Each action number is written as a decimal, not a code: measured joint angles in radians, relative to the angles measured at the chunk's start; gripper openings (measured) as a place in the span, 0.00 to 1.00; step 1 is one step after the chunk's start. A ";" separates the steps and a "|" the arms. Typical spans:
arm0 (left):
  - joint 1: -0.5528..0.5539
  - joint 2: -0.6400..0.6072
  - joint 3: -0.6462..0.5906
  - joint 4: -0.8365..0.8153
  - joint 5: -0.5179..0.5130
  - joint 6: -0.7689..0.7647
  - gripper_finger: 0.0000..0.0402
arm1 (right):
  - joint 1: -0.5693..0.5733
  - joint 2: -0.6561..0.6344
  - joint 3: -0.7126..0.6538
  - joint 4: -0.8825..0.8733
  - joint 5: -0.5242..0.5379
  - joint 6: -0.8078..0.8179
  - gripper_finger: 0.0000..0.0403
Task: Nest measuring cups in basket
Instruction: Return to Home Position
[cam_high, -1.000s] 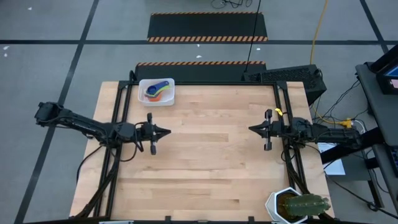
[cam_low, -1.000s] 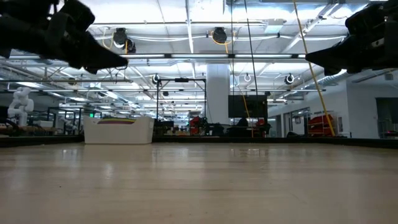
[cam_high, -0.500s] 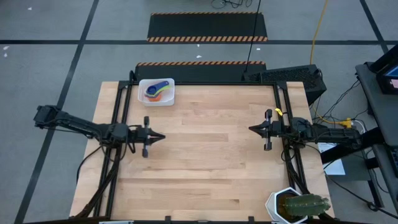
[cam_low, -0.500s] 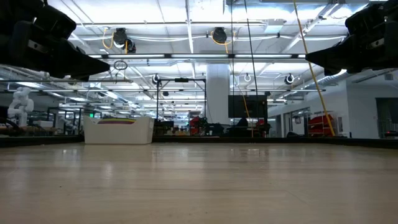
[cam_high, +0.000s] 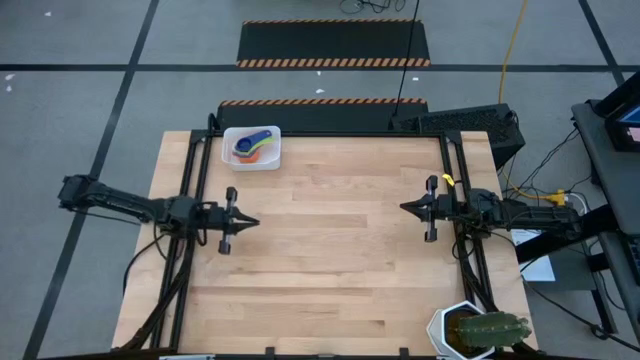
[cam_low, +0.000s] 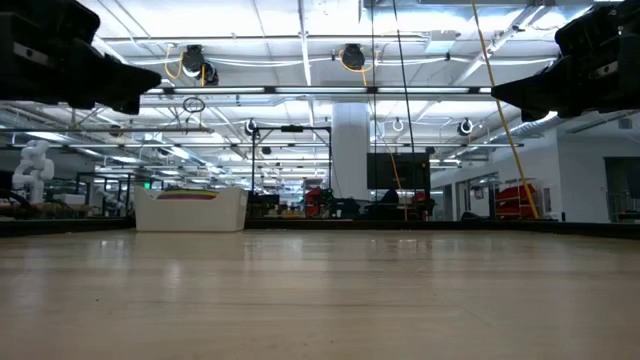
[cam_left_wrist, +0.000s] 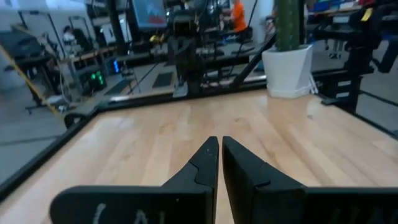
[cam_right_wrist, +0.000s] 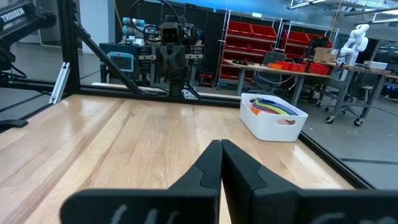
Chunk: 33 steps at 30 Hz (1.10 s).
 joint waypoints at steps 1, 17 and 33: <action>0.000 -0.019 0.000 -0.009 0.003 0.006 0.06 | 0.000 0.000 0.000 0.000 0.000 0.000 0.00; 0.000 -0.391 0.001 -0.324 -0.035 -0.016 0.06 | 0.000 0.000 0.000 0.000 0.000 0.000 0.00; 0.069 -0.445 0.002 -0.360 0.007 0.007 0.06 | 0.000 0.000 0.000 0.001 0.000 0.000 0.00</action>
